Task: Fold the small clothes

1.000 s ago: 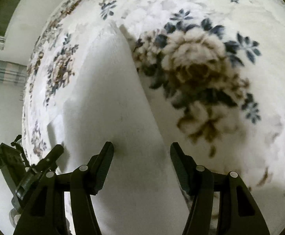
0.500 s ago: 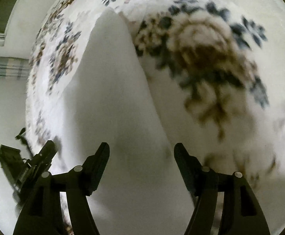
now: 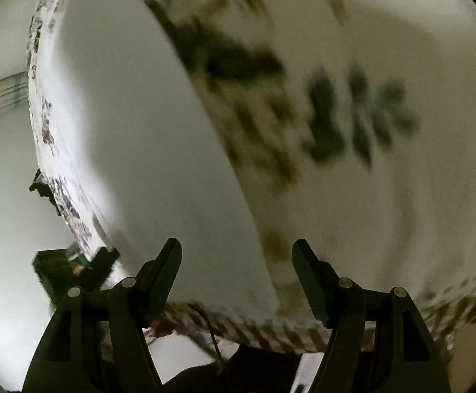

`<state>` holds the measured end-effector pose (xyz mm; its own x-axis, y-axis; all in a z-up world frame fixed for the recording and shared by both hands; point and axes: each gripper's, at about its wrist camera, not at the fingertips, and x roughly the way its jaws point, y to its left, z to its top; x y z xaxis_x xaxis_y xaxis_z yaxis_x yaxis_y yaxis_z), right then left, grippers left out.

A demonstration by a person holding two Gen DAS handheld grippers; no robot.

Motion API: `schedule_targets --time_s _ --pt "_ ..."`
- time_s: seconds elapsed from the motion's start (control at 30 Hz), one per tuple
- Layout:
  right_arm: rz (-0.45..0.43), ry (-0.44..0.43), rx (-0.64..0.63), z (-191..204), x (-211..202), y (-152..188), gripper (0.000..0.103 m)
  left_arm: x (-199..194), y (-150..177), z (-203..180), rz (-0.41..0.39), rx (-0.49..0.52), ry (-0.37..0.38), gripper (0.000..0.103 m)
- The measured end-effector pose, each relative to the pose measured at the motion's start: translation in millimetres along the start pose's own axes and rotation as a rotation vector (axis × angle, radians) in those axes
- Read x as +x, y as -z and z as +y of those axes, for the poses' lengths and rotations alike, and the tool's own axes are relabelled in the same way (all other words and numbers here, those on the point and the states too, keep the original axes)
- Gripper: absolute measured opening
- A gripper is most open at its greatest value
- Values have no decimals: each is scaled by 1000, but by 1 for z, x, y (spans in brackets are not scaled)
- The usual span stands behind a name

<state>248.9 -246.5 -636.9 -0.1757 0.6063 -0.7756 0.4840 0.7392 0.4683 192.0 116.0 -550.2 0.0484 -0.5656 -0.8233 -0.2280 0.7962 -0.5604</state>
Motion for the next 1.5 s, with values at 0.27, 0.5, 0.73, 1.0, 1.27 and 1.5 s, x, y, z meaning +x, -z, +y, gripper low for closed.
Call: schedule_targets --time_s 0.27,0.5,0.73,1.0,1.27,1.5 --pt "49 -162 55 -21 59 24 72 27 17 1 10 -29 61 64" --pt "33 -256 82 -19 79 33 73 31 19 5 9 -41 129 65" --pt "64 -285 75 5 102 39 23 31 25 -6 15 22 89 12" --pt "-53 -323 13 65 62 51 18 -25 12 -26 -85 74 131 9" --pt "-257 -333 -159 165 -38 -25 18 -85 -79 -87 -280 150 260 9" --pt "-364 -272 -243 244 -87 -169 18 -69 -211 -129 -404 205 233 10"
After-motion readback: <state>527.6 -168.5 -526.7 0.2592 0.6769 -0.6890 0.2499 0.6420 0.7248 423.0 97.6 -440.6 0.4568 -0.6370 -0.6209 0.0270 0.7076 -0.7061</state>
